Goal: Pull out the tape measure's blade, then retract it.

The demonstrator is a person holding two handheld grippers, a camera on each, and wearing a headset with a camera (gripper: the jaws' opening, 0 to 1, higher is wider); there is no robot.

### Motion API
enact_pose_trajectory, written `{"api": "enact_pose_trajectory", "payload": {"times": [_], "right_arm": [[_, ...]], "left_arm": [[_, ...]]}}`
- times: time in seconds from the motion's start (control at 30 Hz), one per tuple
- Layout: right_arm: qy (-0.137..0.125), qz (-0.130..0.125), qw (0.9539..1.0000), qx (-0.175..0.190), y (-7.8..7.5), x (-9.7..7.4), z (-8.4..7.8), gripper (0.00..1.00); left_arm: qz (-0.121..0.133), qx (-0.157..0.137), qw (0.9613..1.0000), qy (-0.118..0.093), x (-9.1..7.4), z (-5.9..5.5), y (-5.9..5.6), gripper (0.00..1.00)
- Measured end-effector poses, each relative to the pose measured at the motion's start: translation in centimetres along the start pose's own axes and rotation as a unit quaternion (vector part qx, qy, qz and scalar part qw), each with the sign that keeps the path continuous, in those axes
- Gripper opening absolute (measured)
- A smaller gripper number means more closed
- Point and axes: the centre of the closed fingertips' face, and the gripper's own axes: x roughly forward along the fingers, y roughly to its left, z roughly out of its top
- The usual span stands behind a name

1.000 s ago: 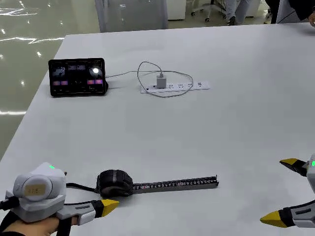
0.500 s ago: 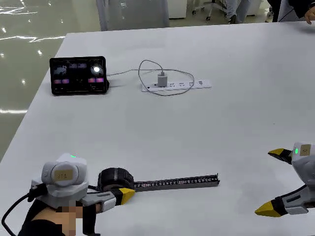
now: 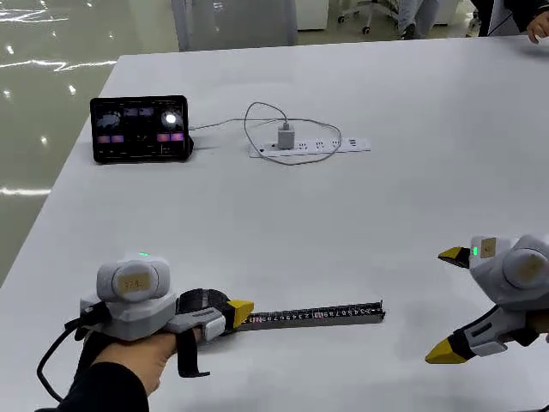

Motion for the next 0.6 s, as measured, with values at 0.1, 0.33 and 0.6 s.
{"api": "enact_pose_trajectory", "payload": {"times": [0.1,0.33,0.6], "right_arm": [[0.002,0.007,1.0000,-0.005,-0.5,0.6,0.1,0.99],[0.018,0.023,0.9993,-0.023,-0.9,2.2,0.4,0.99],[0.031,0.040,0.9977,-0.044,-0.9,3.8,0.7,0.99]], "left_arm": [[0.003,-0.005,0.9999,0.010,1.1,-0.8,0.2,0.99],[0.023,0.000,0.9997,-0.011,2.1,-1.6,0.6,0.99],[0.039,-0.025,0.9980,-0.042,2.8,-2.5,0.8,0.99]]}}
